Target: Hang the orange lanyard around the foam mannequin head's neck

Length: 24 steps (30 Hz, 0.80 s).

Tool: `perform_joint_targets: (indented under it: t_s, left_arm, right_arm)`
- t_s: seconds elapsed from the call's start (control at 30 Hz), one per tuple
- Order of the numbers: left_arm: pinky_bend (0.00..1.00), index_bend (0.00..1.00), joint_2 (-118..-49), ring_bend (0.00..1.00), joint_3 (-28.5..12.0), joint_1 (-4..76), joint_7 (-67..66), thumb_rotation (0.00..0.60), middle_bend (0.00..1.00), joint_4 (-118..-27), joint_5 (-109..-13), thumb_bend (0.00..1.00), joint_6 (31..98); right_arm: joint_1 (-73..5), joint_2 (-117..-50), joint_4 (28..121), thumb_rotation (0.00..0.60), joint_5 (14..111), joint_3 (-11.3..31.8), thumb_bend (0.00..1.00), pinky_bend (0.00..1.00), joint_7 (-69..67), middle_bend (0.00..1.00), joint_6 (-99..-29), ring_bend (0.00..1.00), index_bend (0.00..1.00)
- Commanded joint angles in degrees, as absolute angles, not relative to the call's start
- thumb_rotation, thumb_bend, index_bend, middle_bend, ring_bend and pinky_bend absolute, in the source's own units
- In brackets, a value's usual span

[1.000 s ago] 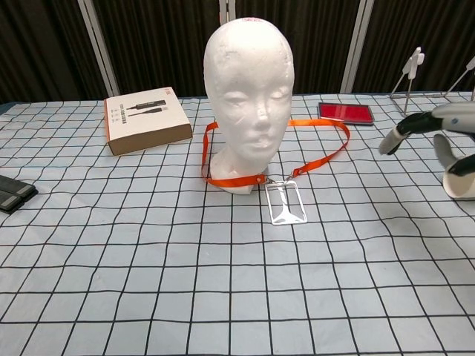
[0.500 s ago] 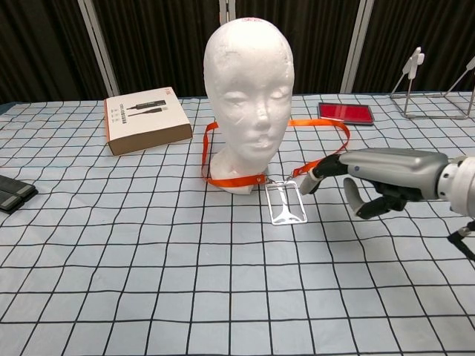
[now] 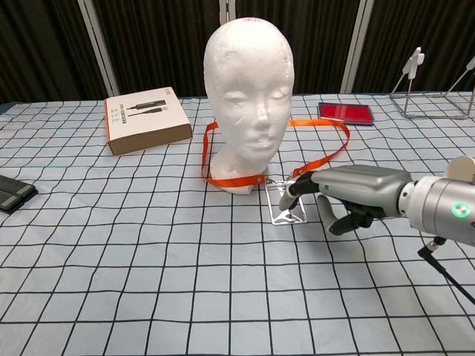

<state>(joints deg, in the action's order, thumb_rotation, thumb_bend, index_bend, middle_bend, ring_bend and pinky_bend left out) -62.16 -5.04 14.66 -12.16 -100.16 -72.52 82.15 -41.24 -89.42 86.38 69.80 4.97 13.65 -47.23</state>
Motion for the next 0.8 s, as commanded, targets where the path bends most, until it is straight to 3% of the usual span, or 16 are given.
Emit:
perform_joint_targets:
  t_s: [0.03,0.8]
  left_arm:
    - [0.00,0.00,-62.09,0.00,-5.21,14.55,-11.99,0.600,0.00,-100.16,-72.59,0.00,81.97]
    - [0.00,0.00,-61.87,0.00,-6.06,14.06,-10.98,0.600,0.00,-100.11,-73.07,0.00,80.74]
  right_arm:
    - [-41.17,-89.66,86.16,0.600,69.68,4.70,1.00,0.03,13.72,0.21,-47.17,0.03,0.26]
    - [-40.77,-87.94,91.38,0.600,71.11,1.49,1.00,0.01,14.12,0.20,-45.90,0.00,0.26]
